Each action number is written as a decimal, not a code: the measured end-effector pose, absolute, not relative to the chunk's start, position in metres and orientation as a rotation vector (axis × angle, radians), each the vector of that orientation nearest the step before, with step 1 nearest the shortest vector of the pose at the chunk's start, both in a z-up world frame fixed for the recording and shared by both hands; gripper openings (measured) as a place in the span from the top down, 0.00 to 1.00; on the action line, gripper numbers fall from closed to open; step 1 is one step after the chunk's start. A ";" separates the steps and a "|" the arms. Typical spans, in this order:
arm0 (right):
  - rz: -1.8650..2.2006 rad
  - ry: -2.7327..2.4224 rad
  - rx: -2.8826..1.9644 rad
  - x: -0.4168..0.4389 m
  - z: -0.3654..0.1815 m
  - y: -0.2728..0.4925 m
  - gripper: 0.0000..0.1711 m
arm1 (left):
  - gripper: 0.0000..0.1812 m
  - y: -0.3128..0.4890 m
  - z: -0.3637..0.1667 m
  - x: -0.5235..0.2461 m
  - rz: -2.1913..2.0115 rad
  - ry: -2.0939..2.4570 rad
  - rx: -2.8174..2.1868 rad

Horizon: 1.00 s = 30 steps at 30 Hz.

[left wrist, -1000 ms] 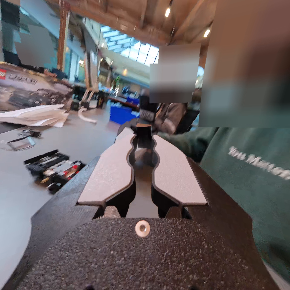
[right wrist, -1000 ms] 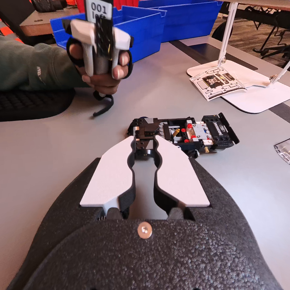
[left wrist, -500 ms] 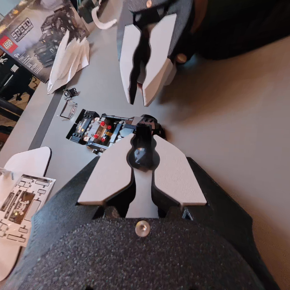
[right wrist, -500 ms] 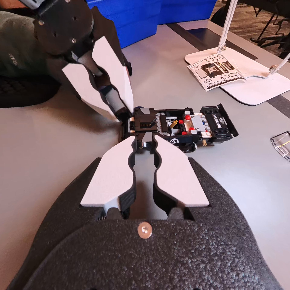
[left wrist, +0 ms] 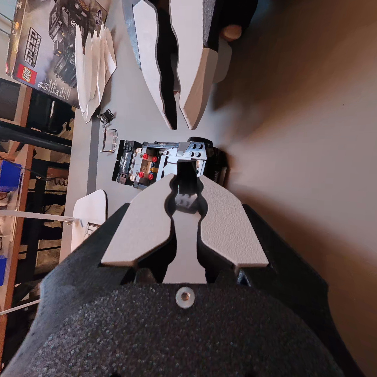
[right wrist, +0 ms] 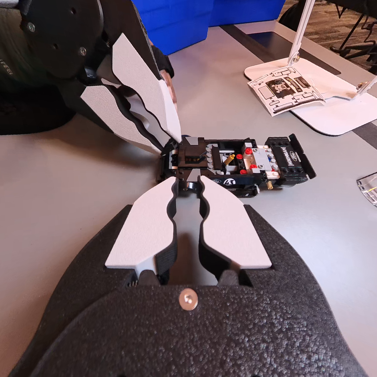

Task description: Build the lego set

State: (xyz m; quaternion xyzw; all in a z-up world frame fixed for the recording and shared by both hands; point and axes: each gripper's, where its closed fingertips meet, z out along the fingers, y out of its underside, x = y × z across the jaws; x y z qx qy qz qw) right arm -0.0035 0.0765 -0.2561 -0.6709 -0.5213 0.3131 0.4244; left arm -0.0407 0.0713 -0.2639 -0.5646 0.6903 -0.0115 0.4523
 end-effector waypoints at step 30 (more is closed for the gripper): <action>0.556 -1.431 -1.661 -0.018 -0.268 0.071 0.86 | 0.90 0.044 -0.202 -0.048 -0.973 1.342 -1.400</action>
